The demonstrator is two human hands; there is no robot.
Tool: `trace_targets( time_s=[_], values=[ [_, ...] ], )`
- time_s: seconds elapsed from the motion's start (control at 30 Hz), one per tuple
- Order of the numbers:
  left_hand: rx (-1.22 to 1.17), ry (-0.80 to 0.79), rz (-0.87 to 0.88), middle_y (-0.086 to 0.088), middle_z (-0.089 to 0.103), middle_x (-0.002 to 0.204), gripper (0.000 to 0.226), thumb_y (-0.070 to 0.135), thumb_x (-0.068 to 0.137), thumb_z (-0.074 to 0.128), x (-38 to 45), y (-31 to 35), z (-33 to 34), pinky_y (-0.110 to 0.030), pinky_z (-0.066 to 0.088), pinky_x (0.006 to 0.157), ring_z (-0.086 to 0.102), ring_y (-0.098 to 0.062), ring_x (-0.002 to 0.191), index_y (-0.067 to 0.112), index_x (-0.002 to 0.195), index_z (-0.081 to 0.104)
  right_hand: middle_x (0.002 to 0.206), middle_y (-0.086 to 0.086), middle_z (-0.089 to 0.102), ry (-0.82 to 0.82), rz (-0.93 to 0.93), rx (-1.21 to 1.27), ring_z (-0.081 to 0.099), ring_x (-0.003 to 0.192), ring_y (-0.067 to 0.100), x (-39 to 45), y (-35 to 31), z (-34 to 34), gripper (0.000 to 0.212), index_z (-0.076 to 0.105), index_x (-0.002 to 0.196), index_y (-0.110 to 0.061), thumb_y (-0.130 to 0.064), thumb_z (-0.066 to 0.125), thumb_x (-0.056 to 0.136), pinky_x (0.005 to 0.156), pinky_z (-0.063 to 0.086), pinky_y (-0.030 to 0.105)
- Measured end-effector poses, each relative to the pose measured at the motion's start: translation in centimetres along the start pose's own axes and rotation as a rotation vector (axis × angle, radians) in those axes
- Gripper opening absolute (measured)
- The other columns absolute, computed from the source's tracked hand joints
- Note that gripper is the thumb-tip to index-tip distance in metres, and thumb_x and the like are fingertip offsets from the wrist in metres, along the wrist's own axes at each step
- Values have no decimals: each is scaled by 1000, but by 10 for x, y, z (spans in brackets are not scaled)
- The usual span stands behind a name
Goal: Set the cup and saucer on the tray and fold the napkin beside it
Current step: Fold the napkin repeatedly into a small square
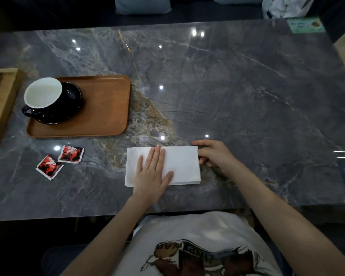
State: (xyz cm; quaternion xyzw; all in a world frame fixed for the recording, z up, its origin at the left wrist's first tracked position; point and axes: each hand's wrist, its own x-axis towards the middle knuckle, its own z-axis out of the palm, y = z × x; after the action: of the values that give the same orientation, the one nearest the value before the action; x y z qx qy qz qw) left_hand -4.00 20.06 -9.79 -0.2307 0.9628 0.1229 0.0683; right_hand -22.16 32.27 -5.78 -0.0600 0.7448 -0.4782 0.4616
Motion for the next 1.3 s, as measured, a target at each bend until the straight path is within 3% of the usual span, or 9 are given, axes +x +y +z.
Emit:
trace_targets(
  time_s=[0.13, 0.23, 0.4, 0.57, 0.7, 0.83, 1.0, 1.2, 1.3],
  values=[
    [2, -4, -3, -3, 3, 156, 69, 50, 91, 26, 0, 1, -1, -40, -3, 114, -11, -18, 139, 14, 146, 4, 44, -5, 63, 80, -140, -144, 52, 34, 5, 6, 0, 3, 14, 68, 92, 1, -2, 65, 78, 33, 33, 13],
    [-3, -3, -3, -1, 0, 155, 69, 52, 91, 24, -1, 0, -2, -40, -4, 115, -12, -18, 140, 15, 146, 2, 62, -2, 67, 187, -248, -519, 61, 58, 12, 10, -2, -1, 8, 72, 82, -15, -18, 71, 74, 57, 48, 25],
    [10, -15, -4, 5, -13, 149, 68, 51, 94, 26, 0, -1, 0, -37, -9, 114, -12, -16, 141, 17, 145, -4, 75, -5, 58, 183, -407, -803, 49, 76, 11, 14, 3, -8, 4, 69, 82, -24, -23, 66, 79, 64, 37, 28],
    [29, -23, -7, 5, -14, 149, 71, 57, 86, 7, 0, -2, -1, -37, -8, 114, -15, -16, 140, 18, 145, -4, 85, 0, 64, 129, -398, -776, 54, 80, 13, 15, 1, -11, 10, 71, 89, -19, -18, 65, 82, 70, 43, 30],
    [20, -25, -11, 4, -14, 150, 73, 57, 83, 2, 0, -1, 0, -38, -6, 114, -17, -15, 138, 18, 145, -5, 97, 10, 72, 16, -333, -606, 61, 87, 12, 16, -11, -18, 15, 73, 93, -6, -11, 62, 84, 72, 39, 17],
    [14, -24, -16, 4, -14, 149, 74, 58, 83, 1, 0, -1, 0, -39, -4, 115, -16, -15, 138, 17, 145, -4, 86, 5, 73, 35, -263, -603, 64, 81, 16, 19, -13, -12, 22, 74, 85, -12, -33, 67, 80, 74, 47, 31],
    [-2, -25, -3, 4, -13, 150, 73, 58, 84, 3, -1, -2, 0, -39, -4, 115, -16, -14, 139, 18, 145, -5, 76, -6, 65, 110, -328, -716, 57, 71, 11, 20, -4, -8, 12, 71, 81, -20, -32, 72, 75, 61, 38, 25],
    [-7, -18, -9, 3, -12, 150, 74, 57, 84, 4, -1, -1, 0, -38, -7, 114, -16, -15, 138, 17, 145, -3, 83, -2, 68, 115, -341, -679, 59, 77, 13, 19, -1, -8, 12, 71, 86, -19, -27, 66, 80, 66, 42, 27],
    [3, -18, -9, 3, -12, 150, 75, 59, 84, 4, -1, -2, 0, -38, -6, 114, -13, -15, 140, 17, 145, -3, 79, -6, 57, 130, -376, -790, 50, 74, 10, 17, -1, -5, 15, 65, 85, -19, -33, 67, 78, 63, 35, 26]
  ],
)
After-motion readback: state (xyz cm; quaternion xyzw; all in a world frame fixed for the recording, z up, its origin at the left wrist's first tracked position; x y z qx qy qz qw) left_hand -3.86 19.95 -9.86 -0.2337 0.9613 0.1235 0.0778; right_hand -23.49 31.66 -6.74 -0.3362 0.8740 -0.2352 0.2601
